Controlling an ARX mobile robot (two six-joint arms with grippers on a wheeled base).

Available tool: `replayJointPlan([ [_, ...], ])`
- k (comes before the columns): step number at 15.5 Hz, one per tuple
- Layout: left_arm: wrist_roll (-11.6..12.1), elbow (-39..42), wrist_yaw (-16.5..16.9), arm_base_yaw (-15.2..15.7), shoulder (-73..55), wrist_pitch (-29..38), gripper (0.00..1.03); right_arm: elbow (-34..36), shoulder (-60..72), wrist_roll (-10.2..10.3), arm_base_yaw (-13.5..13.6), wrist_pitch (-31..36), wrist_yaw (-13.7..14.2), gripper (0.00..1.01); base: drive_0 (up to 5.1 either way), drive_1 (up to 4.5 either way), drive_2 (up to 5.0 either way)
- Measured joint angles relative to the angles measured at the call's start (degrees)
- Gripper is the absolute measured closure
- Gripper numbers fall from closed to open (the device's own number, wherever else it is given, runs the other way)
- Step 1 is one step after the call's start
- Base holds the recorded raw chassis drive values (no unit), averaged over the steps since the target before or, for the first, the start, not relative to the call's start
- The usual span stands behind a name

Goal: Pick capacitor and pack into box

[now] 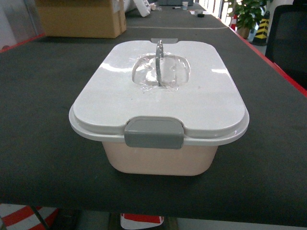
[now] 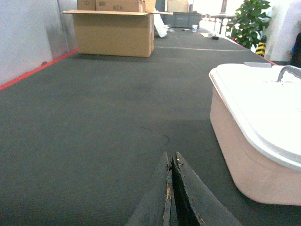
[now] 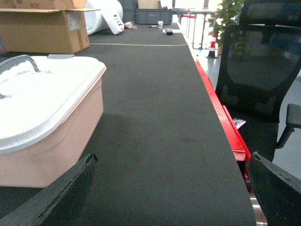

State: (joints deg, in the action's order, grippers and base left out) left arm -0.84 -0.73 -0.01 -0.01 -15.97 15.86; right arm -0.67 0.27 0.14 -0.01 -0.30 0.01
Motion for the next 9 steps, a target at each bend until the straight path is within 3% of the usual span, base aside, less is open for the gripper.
replayJointPlan([
  [5, 0.0, 0.0, 0.0, 0.0, 7.2, -7.7, 1.01, 0.0, 0.0, 0.0, 0.0, 0.0, 0.0, 0.03, 0.0, 0.00, 0.0],
  [6, 0.0, 0.0, 0.1, 0.0, 13.3, -16.5, 1.01, 0.0, 0.0, 0.0, 0.0, 0.0, 0.0, 0.03, 0.0, 0.00, 0.0],
  [9, 0.0, 0.0, 0.0, 0.0, 15.6, -16.4, 1.01, 0.0, 0.0, 0.0, 0.0, 0.0, 0.0, 0.03, 0.0, 0.00, 0.0],
])
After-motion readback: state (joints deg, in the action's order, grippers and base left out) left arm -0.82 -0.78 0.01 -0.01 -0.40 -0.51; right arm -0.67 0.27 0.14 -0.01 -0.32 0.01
